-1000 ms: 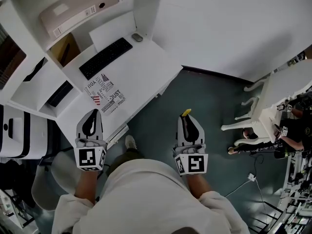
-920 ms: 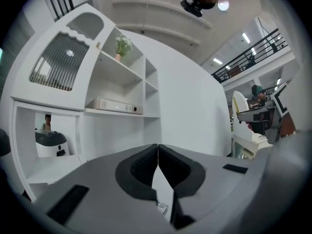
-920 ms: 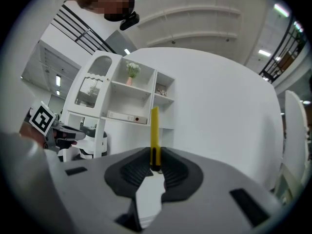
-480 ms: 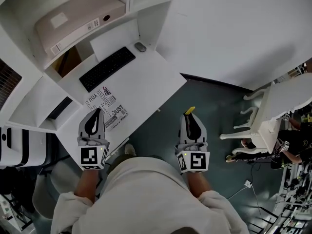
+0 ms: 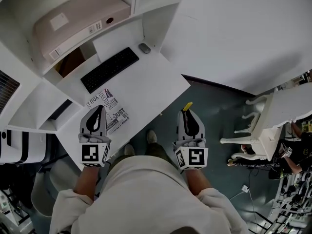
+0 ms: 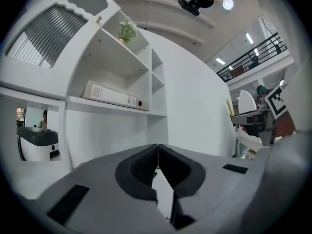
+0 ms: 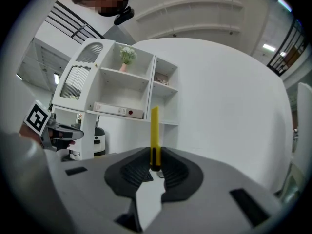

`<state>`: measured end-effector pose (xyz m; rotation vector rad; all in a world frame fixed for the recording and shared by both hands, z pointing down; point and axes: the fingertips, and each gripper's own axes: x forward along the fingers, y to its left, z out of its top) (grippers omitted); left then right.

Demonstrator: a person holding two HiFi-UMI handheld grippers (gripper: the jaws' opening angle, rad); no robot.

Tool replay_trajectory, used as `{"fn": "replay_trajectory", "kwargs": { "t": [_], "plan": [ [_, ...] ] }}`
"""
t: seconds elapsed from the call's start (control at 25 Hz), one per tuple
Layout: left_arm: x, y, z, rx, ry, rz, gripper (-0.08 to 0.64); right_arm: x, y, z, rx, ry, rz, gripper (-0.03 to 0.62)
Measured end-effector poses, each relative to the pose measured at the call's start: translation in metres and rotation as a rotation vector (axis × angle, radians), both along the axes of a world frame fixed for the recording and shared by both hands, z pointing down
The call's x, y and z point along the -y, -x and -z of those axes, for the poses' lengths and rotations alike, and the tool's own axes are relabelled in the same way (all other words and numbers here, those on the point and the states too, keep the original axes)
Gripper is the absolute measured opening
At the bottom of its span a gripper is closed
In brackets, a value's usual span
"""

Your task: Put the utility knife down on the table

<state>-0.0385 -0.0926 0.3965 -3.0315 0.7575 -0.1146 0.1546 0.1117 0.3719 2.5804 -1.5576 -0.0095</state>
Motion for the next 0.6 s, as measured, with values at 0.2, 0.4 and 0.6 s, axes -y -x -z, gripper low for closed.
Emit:
{"fn": "replay_trajectory", "kwargs": {
  "t": [0.2,0.4,0.6],
  "plan": [
    [0.010,-0.014,-0.001,0.005,-0.009,0.050,0.002,0.027,-0.027,-0.013,0.021,0.021,0.065,0.071],
    [0.015,-0.031,-0.002,0.014,-0.002,0.109,0.002,0.064,-0.060,-0.037,0.038,0.100,0.162,0.071],
    [0.023,-0.047,0.000,0.027,-0.007,0.157,0.002,0.104,-0.087,-0.059,0.054,0.186,0.257,0.071]
  ]
}}
